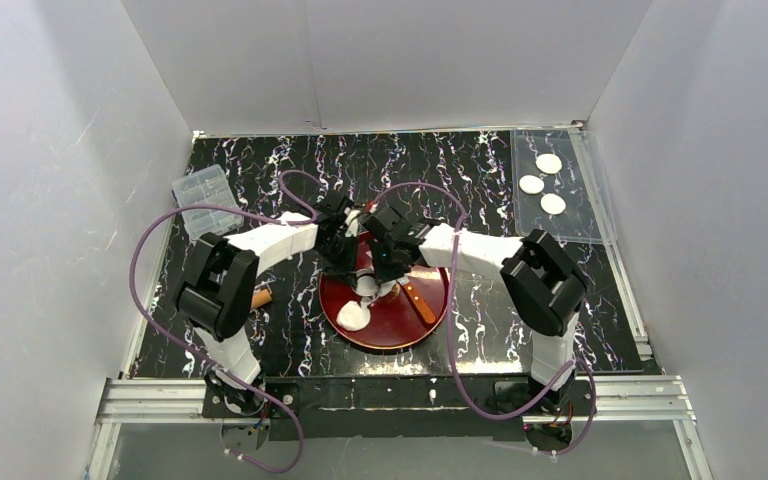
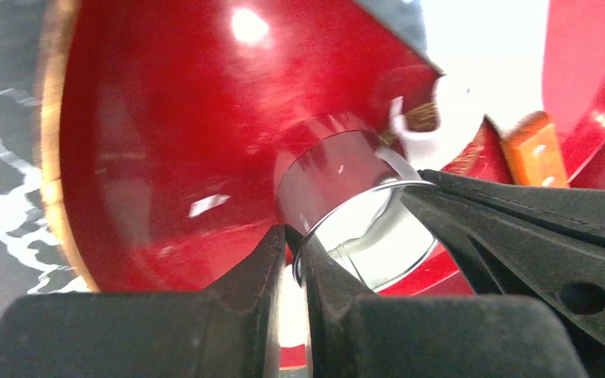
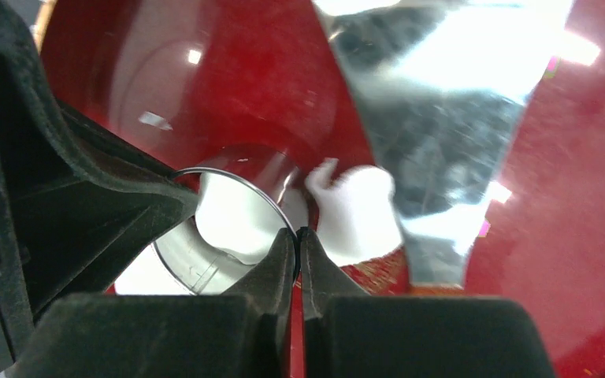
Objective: Roll out the dumpling wrappers from the dough
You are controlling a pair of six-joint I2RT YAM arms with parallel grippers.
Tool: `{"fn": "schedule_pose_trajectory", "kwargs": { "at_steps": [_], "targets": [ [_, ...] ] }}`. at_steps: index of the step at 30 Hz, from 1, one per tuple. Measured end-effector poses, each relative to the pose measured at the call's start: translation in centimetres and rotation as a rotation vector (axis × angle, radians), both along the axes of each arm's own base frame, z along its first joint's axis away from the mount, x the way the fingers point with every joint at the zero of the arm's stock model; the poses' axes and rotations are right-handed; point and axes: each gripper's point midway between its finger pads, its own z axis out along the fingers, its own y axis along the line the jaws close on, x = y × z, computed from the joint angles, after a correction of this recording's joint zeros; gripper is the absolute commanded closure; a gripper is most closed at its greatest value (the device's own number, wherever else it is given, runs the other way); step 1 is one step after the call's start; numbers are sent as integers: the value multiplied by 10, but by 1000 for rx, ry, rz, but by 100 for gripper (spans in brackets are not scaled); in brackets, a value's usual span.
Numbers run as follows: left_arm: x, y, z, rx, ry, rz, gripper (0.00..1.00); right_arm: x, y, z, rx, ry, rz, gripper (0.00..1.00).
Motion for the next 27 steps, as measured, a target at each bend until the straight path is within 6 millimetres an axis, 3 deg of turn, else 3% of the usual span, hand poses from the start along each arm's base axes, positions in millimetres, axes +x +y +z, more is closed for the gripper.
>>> {"fn": "schedule_pose_trajectory", "kwargs": {
  "at_steps": [4, 9, 13, 19, 27],
  "targets": [
    [2, -24, -1, -7, 10, -49, 100, 0, -26, -1, -26, 13, -36, 99],
    [2, -29, -3, -10, 22, -50, 100, 2, -30, -1, -35, 18, -47, 99],
    [3, -22, -3, -21, 2, -27, 100, 1, -21, -1, -50, 33, -30, 99],
    [10, 17, 0, -16, 1, 85, 100, 8, 22, 4, -20, 22, 24, 99],
    [10, 17, 0, -11, 18, 77, 100, 9, 17, 1, 2, -1, 14, 99]
  ]
}}
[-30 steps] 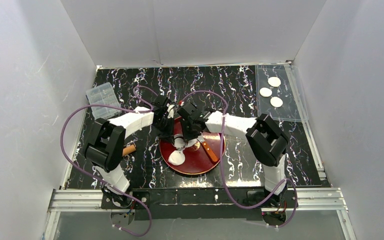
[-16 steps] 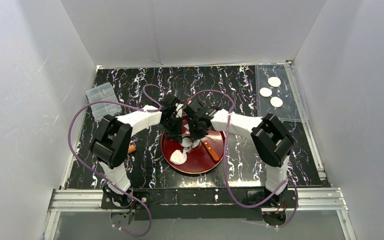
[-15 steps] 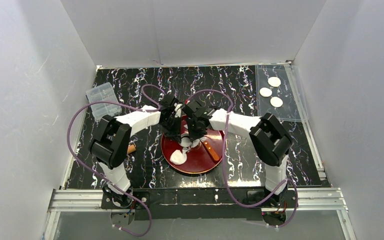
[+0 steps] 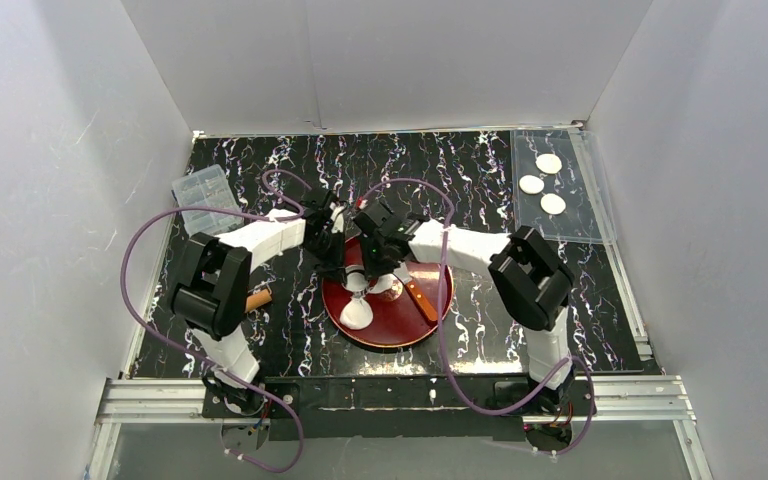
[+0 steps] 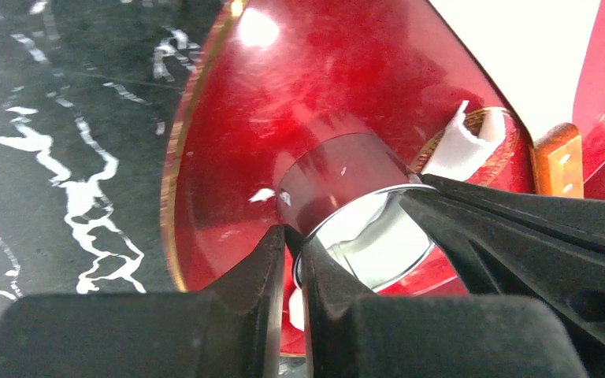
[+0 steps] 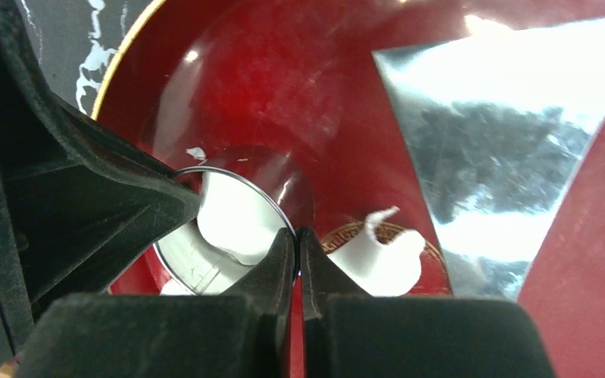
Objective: Roll out the dumpling wrappers from the dough
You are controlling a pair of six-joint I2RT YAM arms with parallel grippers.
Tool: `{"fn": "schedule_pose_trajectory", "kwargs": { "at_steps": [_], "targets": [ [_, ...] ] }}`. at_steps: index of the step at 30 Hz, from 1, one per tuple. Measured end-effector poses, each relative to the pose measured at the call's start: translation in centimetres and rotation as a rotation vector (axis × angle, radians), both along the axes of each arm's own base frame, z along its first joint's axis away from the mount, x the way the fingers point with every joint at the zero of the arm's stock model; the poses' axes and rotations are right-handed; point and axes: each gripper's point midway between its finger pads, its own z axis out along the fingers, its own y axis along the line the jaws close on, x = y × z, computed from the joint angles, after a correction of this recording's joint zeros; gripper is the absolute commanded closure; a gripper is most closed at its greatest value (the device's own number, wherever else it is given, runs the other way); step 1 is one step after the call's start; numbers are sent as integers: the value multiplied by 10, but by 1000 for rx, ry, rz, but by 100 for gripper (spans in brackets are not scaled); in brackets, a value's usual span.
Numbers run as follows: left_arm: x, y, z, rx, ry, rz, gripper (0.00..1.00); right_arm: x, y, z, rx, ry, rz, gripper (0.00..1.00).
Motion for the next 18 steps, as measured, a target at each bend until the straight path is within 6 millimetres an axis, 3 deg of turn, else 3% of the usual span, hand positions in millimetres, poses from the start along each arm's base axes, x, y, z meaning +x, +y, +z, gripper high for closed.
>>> {"fn": "schedule_pose_trajectory", "kwargs": {
  "at_steps": [8, 13, 18],
  "targets": [
    [-2, -34, -1, -15, 6, -82, 100, -1, -36, -1, 20, 25, -60, 99],
    [-1, -33, 0, -29, -8, -71, 100, 0, -32, 1, 12, 43, -57, 99],
    [3, -16, 1, -9, -29, -26, 100, 5, -14, 5, -10, 62, -31, 99]
  ]
}}
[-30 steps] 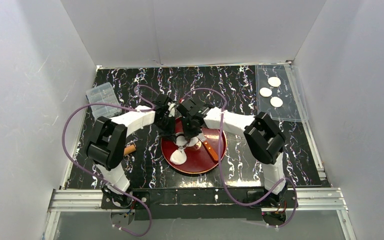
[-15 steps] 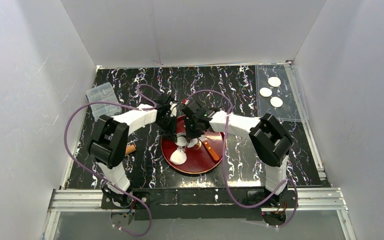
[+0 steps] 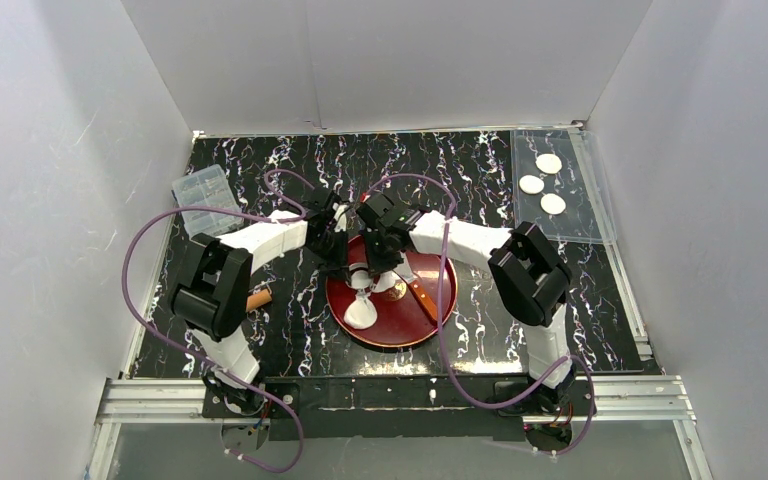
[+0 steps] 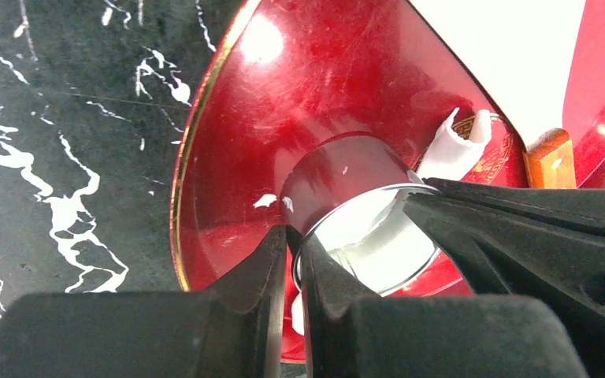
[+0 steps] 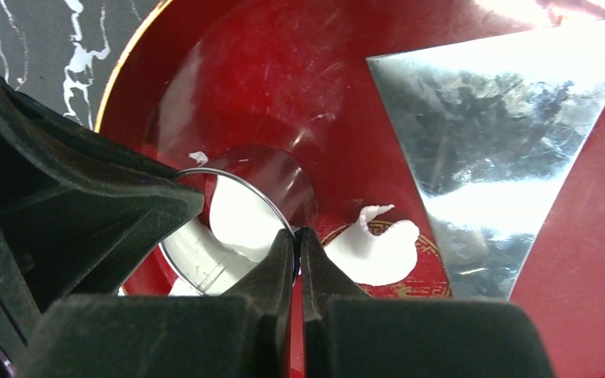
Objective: Roll out the dumpling wrappers from the dough
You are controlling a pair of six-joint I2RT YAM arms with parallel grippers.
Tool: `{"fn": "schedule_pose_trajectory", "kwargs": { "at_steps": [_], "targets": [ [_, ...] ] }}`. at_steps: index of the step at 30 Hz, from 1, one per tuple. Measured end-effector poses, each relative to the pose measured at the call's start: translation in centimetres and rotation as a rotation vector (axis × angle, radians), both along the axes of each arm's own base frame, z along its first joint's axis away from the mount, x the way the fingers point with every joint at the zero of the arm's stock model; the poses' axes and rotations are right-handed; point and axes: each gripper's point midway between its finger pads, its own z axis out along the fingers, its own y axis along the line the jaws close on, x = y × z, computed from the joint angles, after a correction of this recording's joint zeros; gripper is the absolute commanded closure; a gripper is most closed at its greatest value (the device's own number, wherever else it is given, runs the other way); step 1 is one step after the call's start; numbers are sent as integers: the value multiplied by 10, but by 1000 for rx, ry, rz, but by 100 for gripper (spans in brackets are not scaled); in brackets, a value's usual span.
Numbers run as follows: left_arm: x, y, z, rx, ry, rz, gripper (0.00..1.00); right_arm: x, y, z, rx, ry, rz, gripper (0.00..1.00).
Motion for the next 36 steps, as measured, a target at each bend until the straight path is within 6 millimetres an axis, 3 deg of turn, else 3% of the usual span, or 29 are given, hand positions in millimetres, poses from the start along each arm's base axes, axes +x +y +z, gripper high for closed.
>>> {"fn": "schedule_pose_trajectory", "kwargs": {
  "at_steps": [16, 23, 28, 36],
  "targets": [
    [6, 9, 1, 41, 26, 8, 100, 5, 8, 3, 28, -15, 11, 99],
    [6, 10, 0, 40, 23, 13, 100, 5, 11, 10, 68, -8, 64, 85],
    [9, 16, -2, 62, 6, 20, 100, 4, 17, 29, 127, -22, 103, 63],
    [12, 24, -3, 107, -13, 30, 100, -9, 0, 51, 152, 4, 142, 52]
  ]
}}
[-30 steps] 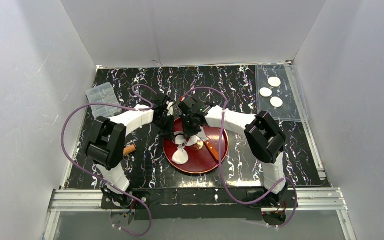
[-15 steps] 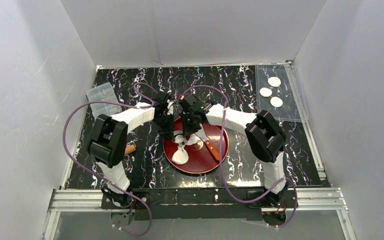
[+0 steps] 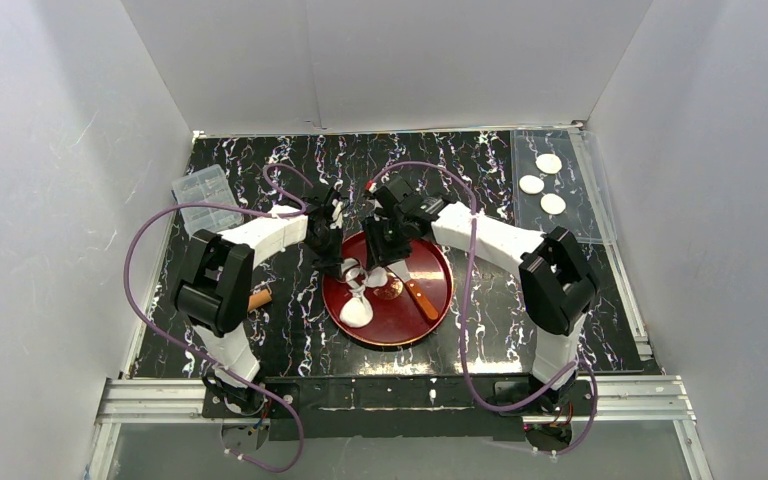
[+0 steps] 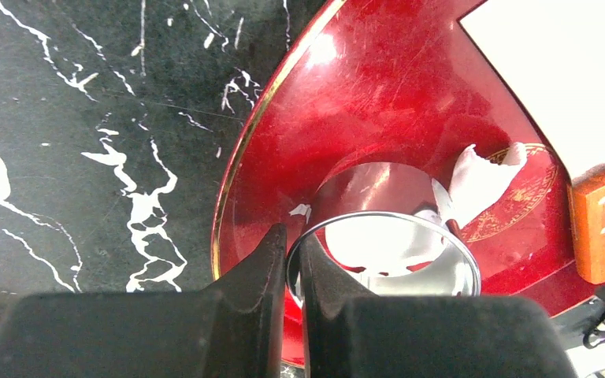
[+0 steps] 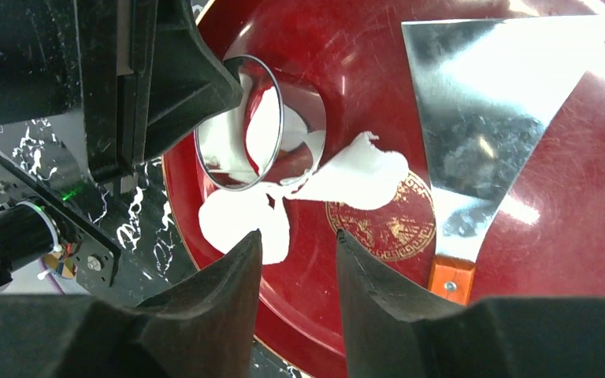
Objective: Roll out the dumpling wrappers from the dough
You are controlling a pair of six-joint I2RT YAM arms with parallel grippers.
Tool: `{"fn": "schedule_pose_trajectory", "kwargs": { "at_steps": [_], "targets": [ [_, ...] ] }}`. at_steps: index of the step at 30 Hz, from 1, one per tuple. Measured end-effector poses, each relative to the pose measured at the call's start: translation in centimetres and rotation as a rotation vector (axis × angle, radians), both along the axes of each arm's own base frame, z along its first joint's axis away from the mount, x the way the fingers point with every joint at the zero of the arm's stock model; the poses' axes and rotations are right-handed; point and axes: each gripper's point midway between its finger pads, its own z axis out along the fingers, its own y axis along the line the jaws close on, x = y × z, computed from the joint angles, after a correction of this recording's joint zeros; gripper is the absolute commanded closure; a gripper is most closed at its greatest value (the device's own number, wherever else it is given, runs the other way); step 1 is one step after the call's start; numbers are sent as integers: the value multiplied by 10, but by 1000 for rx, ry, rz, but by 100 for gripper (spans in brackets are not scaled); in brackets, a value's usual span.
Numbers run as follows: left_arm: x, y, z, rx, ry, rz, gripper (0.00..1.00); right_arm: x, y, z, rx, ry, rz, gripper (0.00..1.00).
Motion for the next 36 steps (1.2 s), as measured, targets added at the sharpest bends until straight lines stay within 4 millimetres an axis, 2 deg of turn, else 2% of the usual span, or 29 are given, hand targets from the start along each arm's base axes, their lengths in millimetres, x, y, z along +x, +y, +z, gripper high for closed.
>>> {"fn": "schedule_pose_trajectory", "kwargs": {
  "at_steps": [6, 10, 12, 20, 29, 36],
  "targets": [
    [2, 4, 1, 48, -30, -12, 100, -5, -11, 18, 34, -9, -7, 48],
    [2, 4, 2, 80, -48, -31, 100, -14, -30, 31, 54, -19, -36, 47],
    [2, 4, 3, 100, -56, -37, 100, -18, -40, 28, 49, -9, -52, 47],
    [4, 12, 5, 155, -70, -55, 100, -38, -73, -9, -58, 82, -120, 45],
    [2, 13, 10, 150, -68, -81, 100, -41, -71, -14, -41, 107, -132, 45],
    [-1, -3, 40, 21, -117, -124, 100, -39, -77, -17, -70, 96, -148, 45]
  ]
}}
